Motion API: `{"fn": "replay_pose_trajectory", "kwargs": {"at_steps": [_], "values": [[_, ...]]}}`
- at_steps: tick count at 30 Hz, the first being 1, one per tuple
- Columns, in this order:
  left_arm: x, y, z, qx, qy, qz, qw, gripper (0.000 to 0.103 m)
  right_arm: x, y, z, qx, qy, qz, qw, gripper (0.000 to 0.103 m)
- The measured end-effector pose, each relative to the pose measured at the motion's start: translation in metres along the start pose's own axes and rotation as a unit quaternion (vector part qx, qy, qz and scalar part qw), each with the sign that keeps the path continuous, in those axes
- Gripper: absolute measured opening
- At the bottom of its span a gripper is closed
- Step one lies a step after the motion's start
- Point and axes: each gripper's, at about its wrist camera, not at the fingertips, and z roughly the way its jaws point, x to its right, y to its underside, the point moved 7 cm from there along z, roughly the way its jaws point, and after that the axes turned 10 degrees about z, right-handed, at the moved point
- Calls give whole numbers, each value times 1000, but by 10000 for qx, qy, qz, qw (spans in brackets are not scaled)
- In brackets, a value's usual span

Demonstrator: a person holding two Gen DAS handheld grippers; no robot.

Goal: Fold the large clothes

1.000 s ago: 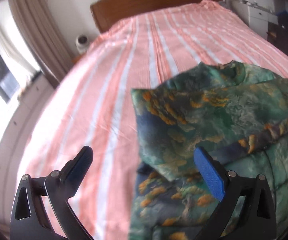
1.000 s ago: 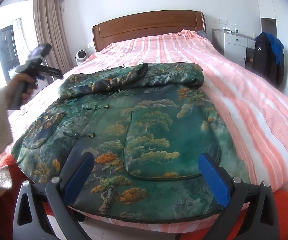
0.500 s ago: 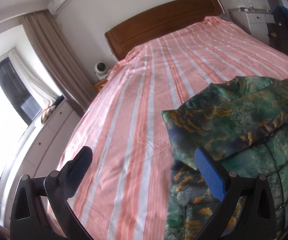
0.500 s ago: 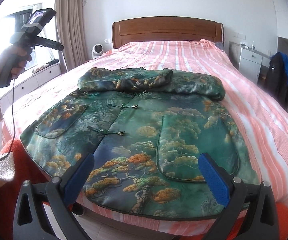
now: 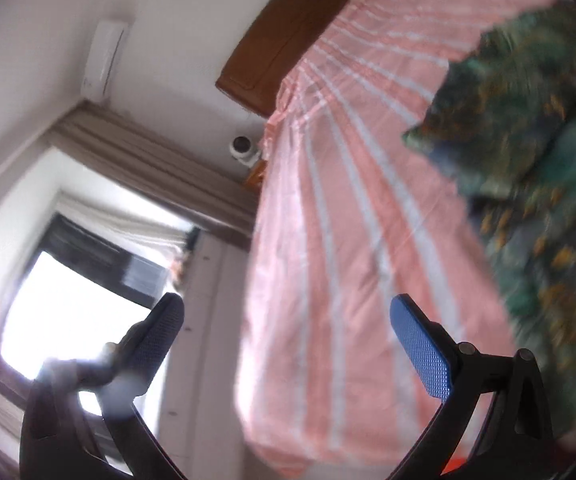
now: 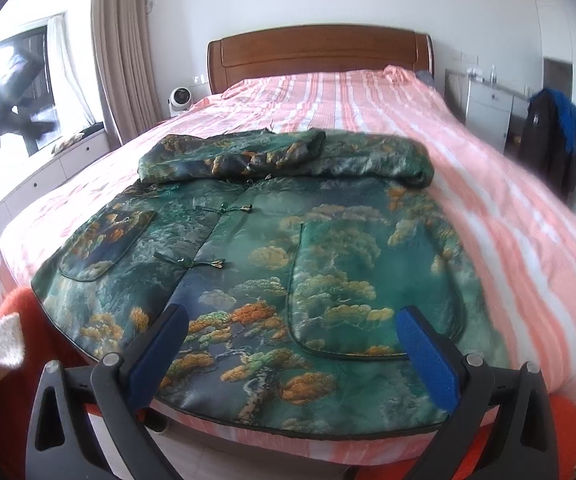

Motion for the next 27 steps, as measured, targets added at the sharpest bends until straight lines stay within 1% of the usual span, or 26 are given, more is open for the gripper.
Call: {"fn": "replay_pose_trajectory", "kwargs": {"at_steps": [1, 2, 3, 4, 5, 6, 7, 8, 9, 10, 11, 13, 15, 18, 20, 21, 22, 23, 27], "values": [[0, 17, 2, -153, -106, 331, 9993, 103, 0, 3, -1, 49, 55, -86, 9999, 102], [2, 36, 3, -310, -119, 551, 9979, 103, 1, 4, 0, 46, 72, -110, 9999, 102], [5, 51, 3, -448, 24, 575, 9973, 103, 1, 7, 3, 6, 66, -109, 9999, 102], [12, 62, 2, -529, 282, 440, 9972, 103, 0, 10, 9, -84, 19, -63, 9999, 102], [22, 70, 1, -563, 700, 157, 9958, 103, 0, 11, 14, -176, -32, -9, 9998, 102], [37, 75, -2, -540, 1245, -258, 9904, 103, -2, 12, 21, -278, -99, 58, 9995, 102], [53, 76, -4, -509, 1725, -662, 9815, 103, -3, 10, 23, -308, -139, 88, 9994, 102], [72, 77, -5, -486, 2223, -1124, 9672, 103, -4, 10, 23, -299, -162, 85, 9994, 102], [95, 77, -5, -478, 2690, -1585, 9488, 103, -7, 7, 22, -265, -179, 38, 9995, 102], [118, 76, -4, -481, 3052, -1958, 9307, 103, -9, 7, 20, -236, -170, -21, 9996, 102], [136, 73, -5, -491, 3276, -2188, 9178, 102, -10, 7, 18, -220, -163, -72, 9996, 102], [175, 63, -5, -517, 3802, -2674, 8839, 102, -9, 10, 13, -239, -128, -154, 9995, 102], [195, 53, -6, -443, 4121, -3004, 8591, 102, -3, 13, 10, -290, -30, -135, 9995, 102], [201, 41, -3, -313, 4341, -3447, 8317, 102, 14, 13, 8, -334, 161, 68, 9993, 102], [198, 38, 2, -286, 4502, -3725, 8110, 102, 23, 13, 7, -352, 258, 196, 9989, 102], [196, 39, 6, -297, 4549, -3802, 8047, 102, 27, 14, 8, -371, 305, 274, 9985, 102], [194, 40, 8, -328, 4560, -3864, 8011, 102, 29, 14, 9, -395, 329, 328, 9981, 102], [193, 44, 10, -358, 4557, -3900, 7994, 102, 31, 15, 10, -422, 336, 362, 9979, 102], [196, 53, 13, -462, 4497, -3912, 8017, 102, 26, 17, 13, -469, 282, 308, 9980, 102]]}}
